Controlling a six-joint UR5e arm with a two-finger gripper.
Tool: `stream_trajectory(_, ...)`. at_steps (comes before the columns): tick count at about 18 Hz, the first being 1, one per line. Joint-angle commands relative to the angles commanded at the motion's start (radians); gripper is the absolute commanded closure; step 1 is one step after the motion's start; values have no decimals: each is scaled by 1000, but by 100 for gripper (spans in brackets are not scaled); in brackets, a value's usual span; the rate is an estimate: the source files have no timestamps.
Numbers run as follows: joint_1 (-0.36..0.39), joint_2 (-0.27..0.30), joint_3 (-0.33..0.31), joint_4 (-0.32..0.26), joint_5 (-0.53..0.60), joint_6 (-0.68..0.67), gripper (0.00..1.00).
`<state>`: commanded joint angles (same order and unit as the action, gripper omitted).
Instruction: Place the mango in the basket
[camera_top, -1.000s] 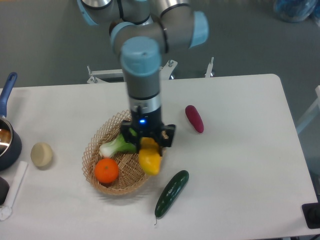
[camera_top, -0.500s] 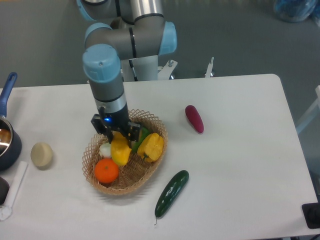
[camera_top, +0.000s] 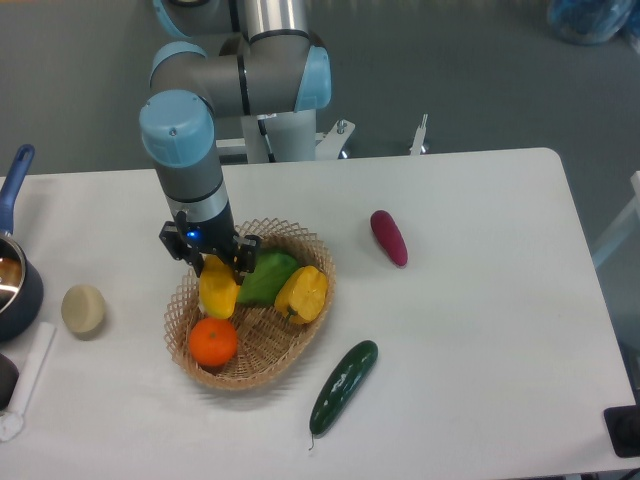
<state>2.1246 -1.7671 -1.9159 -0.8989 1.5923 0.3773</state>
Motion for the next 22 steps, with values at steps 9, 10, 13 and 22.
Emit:
stream_trajectory(9, -8, -9, -9, 11, 0, 100, 19)
stream_trajectory(10, -8, -15, -5, 12, 2, 100, 10)
stream_trajectory(13, -8, -17, -2, 14, 2, 98, 0)
stream_trajectory(22, 125, 34, 136, 5, 2, 121, 0)
